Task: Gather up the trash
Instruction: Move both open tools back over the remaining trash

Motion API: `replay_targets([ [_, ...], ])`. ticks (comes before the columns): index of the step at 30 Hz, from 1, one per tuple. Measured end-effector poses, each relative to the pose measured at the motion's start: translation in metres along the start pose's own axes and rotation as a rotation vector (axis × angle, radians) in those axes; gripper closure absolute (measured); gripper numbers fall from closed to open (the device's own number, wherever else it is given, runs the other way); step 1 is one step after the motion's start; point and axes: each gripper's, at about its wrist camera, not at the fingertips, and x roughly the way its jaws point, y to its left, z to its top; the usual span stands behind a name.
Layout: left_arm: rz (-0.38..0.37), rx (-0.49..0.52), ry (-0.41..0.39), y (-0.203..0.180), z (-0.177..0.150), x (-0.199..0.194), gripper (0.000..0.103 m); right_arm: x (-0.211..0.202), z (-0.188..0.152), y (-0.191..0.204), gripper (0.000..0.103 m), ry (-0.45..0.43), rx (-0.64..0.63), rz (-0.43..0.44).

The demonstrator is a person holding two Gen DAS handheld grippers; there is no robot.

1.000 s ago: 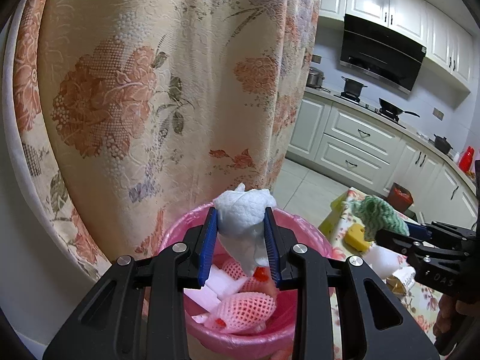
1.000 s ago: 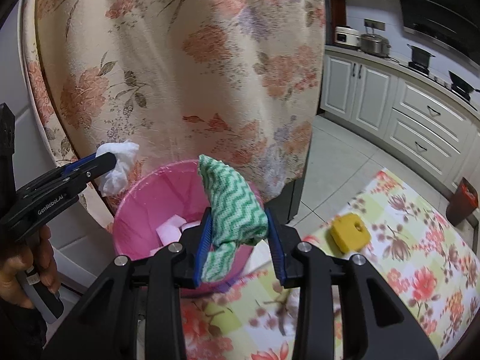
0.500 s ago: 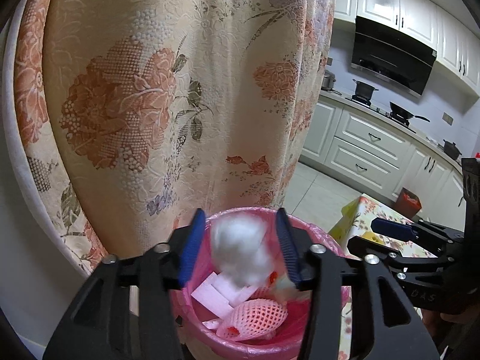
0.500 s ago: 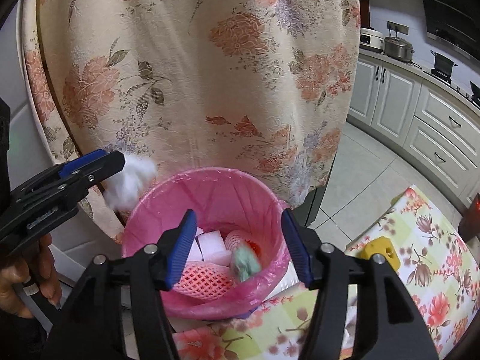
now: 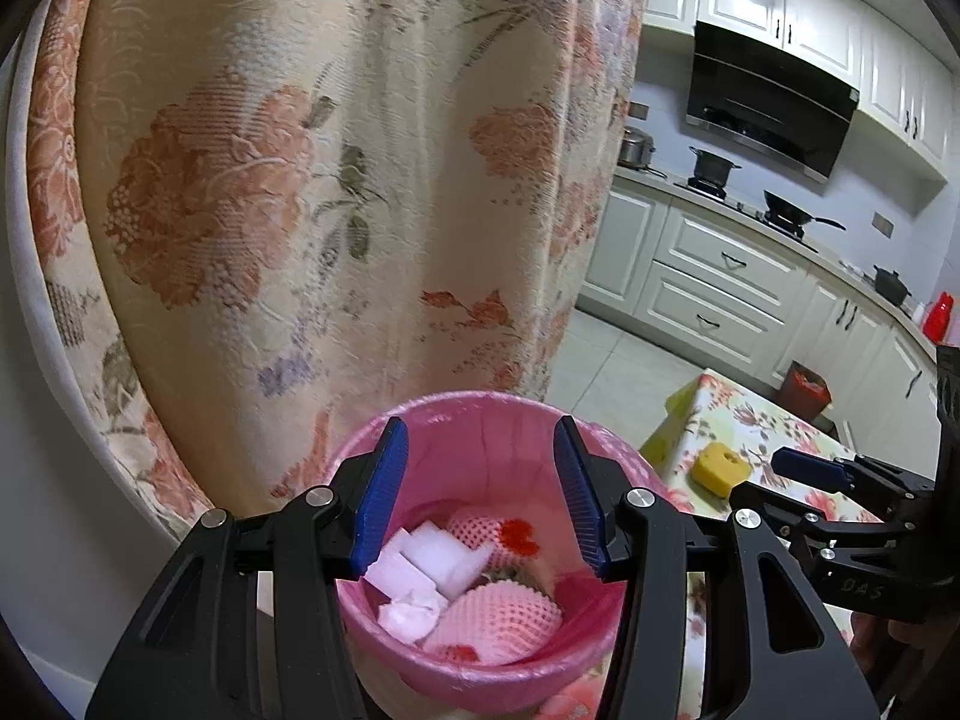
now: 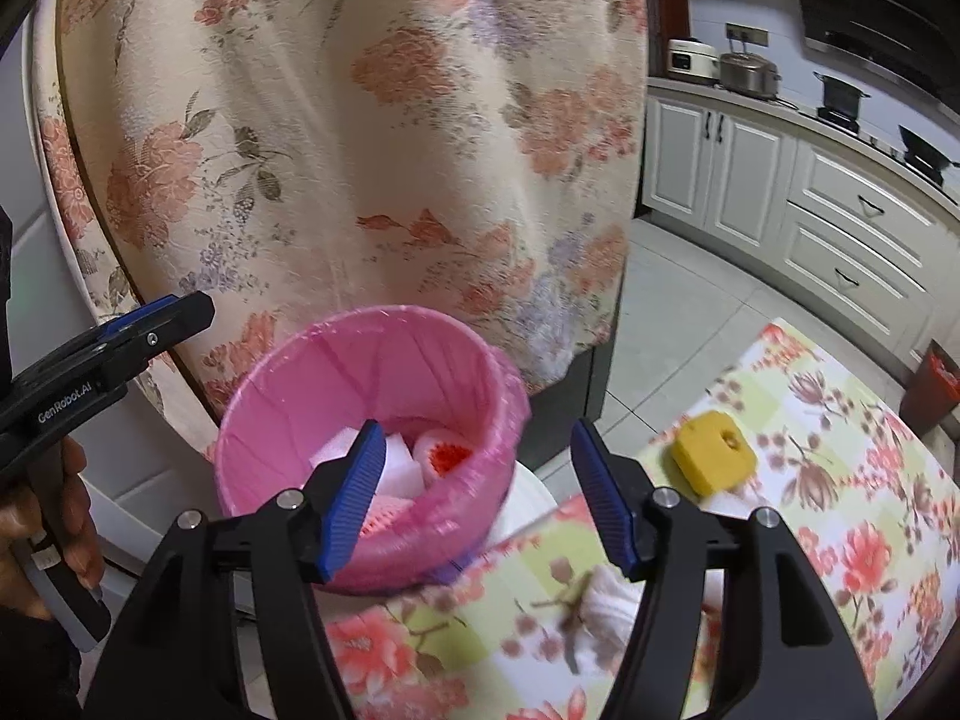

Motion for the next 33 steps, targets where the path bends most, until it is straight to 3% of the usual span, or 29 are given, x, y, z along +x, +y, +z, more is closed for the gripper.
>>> replay_targets([
  [19,-0.085,0.081,0.045,-0.065,-0.018,0.002,0.056,-0.055,-0.059,-0.094,0.036,-0.006,0.139,-0.148],
  [33,-0.139,0.140,0.092,-0.110,-0.035,0.011,0.054,-0.062,-0.097,-0.133,0.035,0.023,0.209,-0.198],
])
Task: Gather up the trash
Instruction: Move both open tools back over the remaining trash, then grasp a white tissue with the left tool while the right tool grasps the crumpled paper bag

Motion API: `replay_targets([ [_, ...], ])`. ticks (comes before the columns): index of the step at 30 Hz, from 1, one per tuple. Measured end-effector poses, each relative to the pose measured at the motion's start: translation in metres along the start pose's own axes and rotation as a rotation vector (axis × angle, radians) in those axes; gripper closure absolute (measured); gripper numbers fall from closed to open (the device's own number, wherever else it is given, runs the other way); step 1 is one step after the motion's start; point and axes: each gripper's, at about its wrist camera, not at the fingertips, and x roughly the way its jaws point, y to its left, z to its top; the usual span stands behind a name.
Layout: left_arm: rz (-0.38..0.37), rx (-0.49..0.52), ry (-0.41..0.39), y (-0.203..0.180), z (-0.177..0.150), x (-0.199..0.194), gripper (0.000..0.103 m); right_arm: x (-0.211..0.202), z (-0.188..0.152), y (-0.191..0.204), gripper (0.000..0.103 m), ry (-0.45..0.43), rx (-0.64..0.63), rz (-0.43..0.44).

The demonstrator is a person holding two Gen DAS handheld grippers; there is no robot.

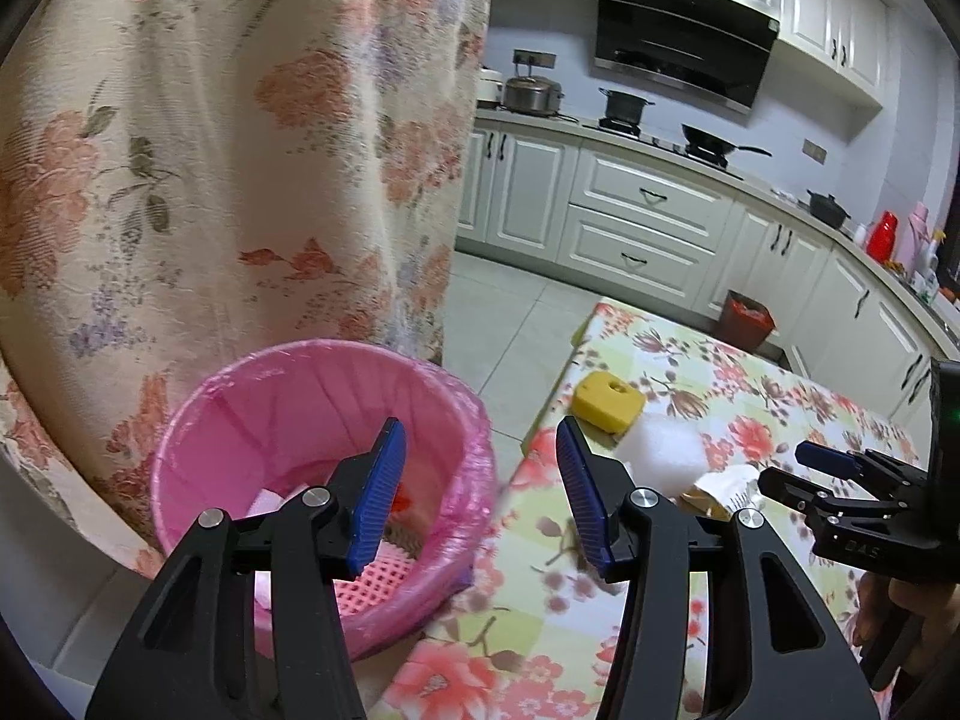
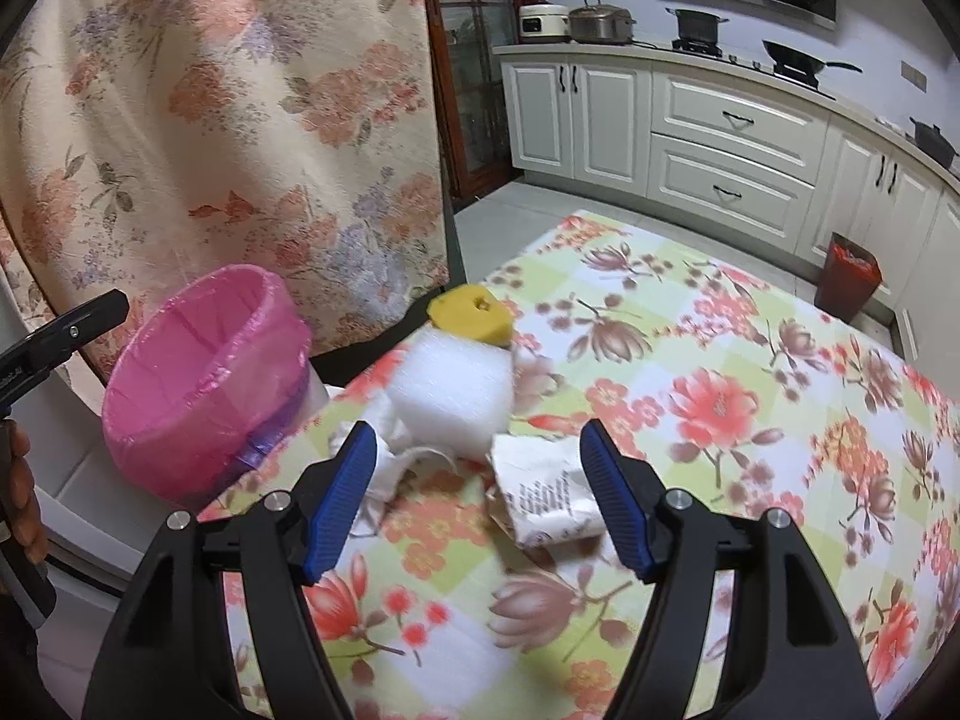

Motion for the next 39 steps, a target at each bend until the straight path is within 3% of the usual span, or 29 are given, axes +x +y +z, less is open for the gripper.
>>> replay_targets([
  [13,-0.050,0.044,0.062,-0.035,-0.013,0.028,0.052,0.019,-0.018,-0.028,0.032,0.044,0.036,-0.030],
  [39,-0.103,0.072,0.173,-0.066,-0.033,0.081,0.049,0.070,-0.034,-0.041,0.028,0.139,0.014,-0.062],
])
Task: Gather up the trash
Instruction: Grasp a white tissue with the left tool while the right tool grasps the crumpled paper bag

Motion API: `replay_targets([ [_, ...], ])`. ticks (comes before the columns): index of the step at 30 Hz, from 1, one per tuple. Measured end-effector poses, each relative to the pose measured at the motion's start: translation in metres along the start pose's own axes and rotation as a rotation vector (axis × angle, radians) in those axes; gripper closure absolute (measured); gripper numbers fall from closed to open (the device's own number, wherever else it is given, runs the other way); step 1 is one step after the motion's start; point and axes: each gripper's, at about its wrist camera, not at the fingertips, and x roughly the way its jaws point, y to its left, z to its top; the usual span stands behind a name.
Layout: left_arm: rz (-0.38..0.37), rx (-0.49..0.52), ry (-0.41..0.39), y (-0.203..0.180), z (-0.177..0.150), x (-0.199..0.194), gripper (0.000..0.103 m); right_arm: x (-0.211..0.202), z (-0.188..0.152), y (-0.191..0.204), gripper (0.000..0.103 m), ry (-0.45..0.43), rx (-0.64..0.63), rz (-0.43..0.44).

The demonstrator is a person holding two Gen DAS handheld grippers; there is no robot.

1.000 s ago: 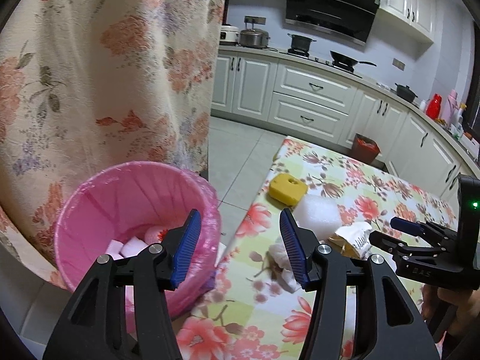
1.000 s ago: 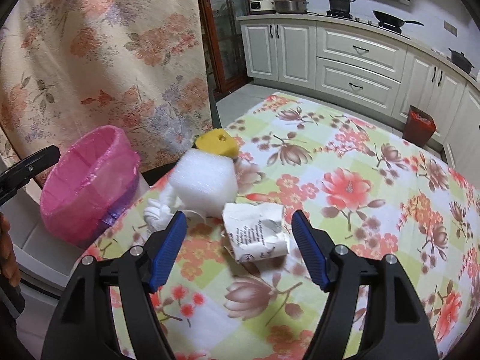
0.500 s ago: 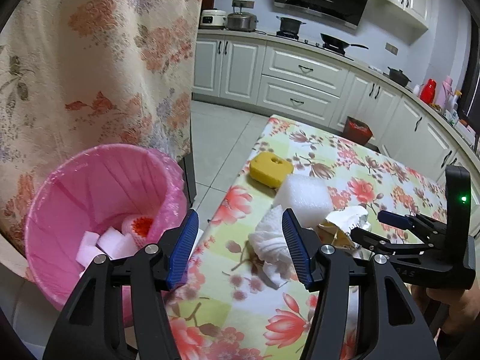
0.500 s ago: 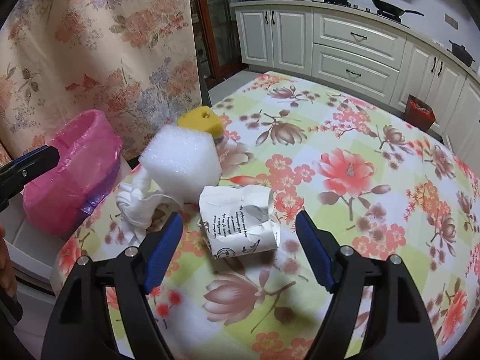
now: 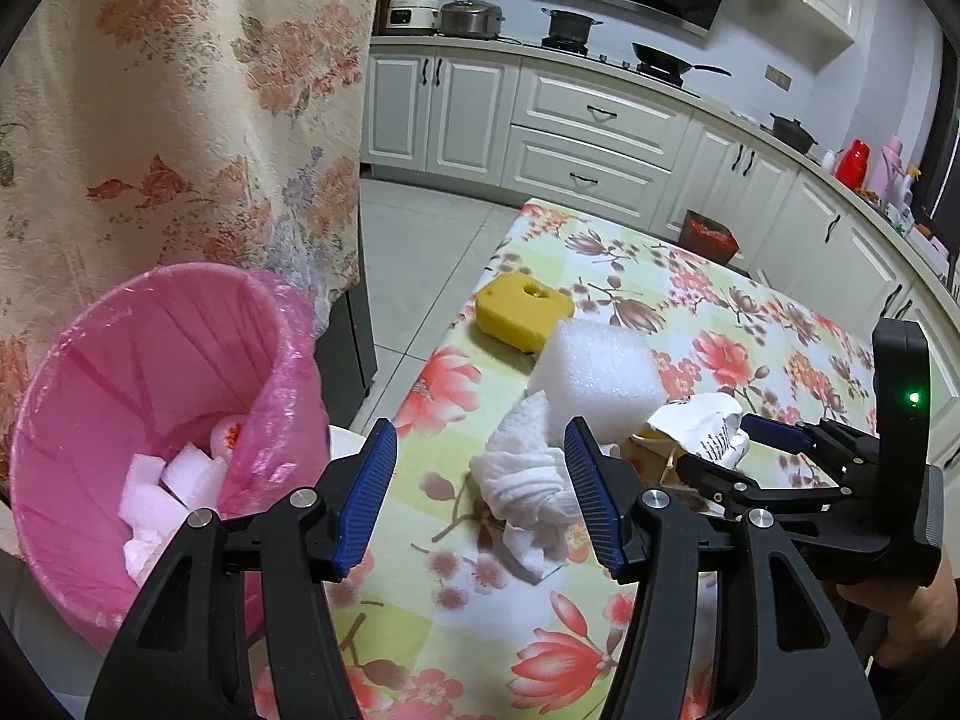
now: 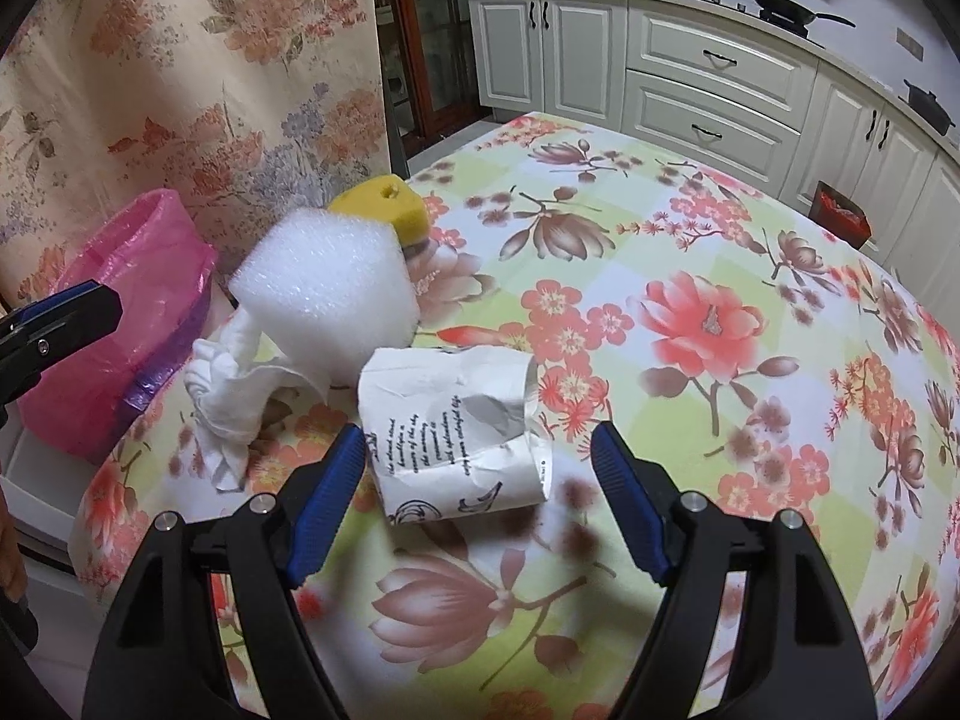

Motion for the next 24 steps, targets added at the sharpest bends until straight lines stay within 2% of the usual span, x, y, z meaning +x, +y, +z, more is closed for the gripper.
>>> replay_targets([
  [5,-0.015,0.009,0.021,-0.007,-0.003,0.010,0.048,0.005,-0.002,0.000,0.047,0.013,-0.004,0.010],
  [12,-0.035,0.013,0.056,-0.014,-0.008,0.026,0.048,0.003,-0.006,-0.001,0.048,0.010,-0.009,0.003],
  [14,-0.041,0.015,0.066,-0.017,-0.010,0.032,0.044,0.000,-0.007,-0.002,0.048,0.005,-0.007,-0.004],
  [24,-0.054,0.017,0.124,-0.025,-0.019,0.061,0.044,-0.018,-0.015,-0.014,0.048,-0.022,0.041,-0.009],
])
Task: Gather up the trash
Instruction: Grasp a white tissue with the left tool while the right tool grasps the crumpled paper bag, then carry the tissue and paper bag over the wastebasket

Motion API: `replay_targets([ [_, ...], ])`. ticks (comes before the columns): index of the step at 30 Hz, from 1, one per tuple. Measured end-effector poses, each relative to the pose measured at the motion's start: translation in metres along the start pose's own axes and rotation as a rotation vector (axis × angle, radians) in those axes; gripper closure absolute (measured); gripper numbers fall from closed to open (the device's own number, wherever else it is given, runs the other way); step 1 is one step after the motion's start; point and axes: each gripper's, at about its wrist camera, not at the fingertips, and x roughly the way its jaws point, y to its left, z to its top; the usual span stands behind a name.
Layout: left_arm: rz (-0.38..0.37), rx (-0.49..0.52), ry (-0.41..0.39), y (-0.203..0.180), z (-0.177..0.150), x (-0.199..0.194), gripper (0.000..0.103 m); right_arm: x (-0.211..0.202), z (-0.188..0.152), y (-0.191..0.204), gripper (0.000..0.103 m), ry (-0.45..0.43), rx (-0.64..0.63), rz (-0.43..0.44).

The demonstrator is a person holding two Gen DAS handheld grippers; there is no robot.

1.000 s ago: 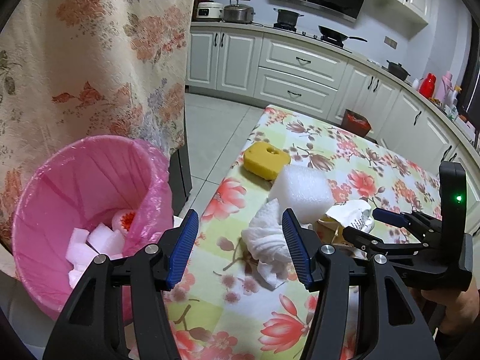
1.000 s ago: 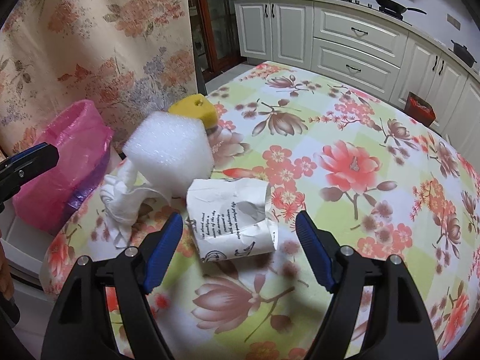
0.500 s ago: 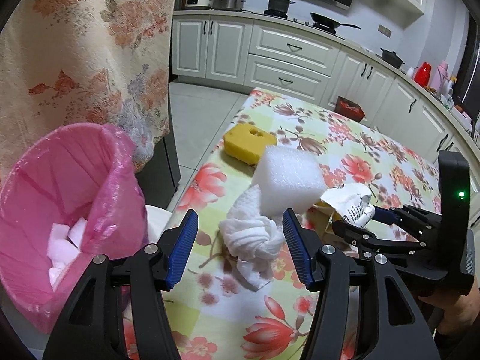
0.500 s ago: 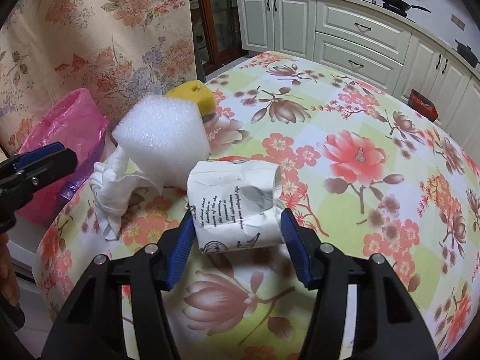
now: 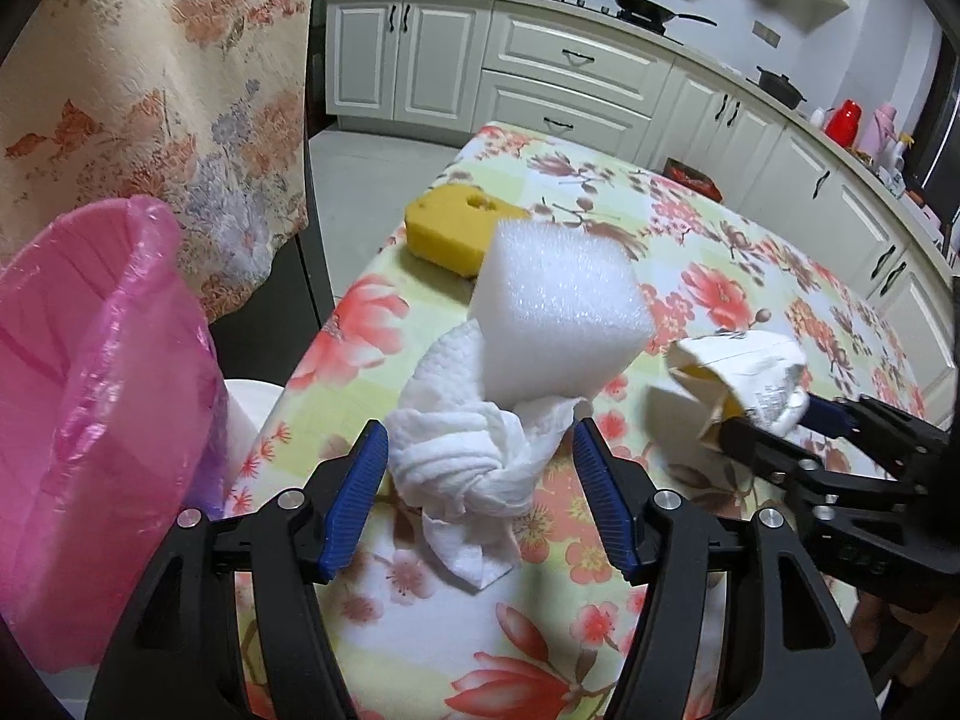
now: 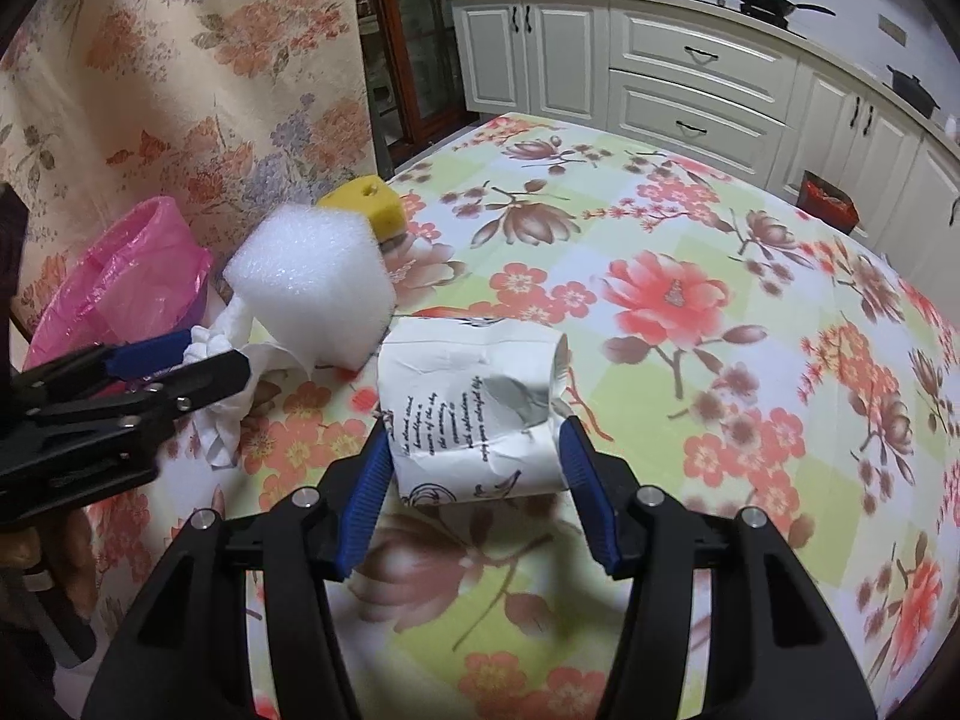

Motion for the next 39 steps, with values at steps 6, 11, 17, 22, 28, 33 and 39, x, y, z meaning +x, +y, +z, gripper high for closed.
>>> replay_targets([
  [6,0.011,0.011,0.020,-0.001,-0.002,0.009,0.044,-0.010,-0.003,-0.003,0.048,-0.013,0.010,-0.007],
  [11,0.009,0.026,0.025,-0.002,-0.005,0.006,0.061,-0.017,-0.005,-0.003,0.048,-0.021,0.014,-0.012],
  [17,0.006,0.034,0.012,-0.001,-0.007,-0.007,0.063,-0.027,-0.008,-0.003,0.048,-0.030,0.017,-0.019],
  [22,-0.002,0.036,-0.004,-0.002,-0.010,-0.021,0.063,-0.035,-0.012,-0.001,0.048,-0.035,0.020,-0.025],
  [28,-0.010,0.039,-0.030,-0.003,-0.013,-0.041,0.063,-0.048,-0.016,0.004,0.048,-0.051,0.016,-0.032],
  [33,-0.013,0.036,-0.067,-0.001,-0.013,-0.061,0.063,-0.062,-0.017,0.009,0.048,-0.072,0.011,-0.039],
  [39,-0.015,0.034,-0.105,0.002,-0.012,-0.082,0.063,-0.079,-0.018,0.016,0.048,-0.098,0.005,-0.044],
])
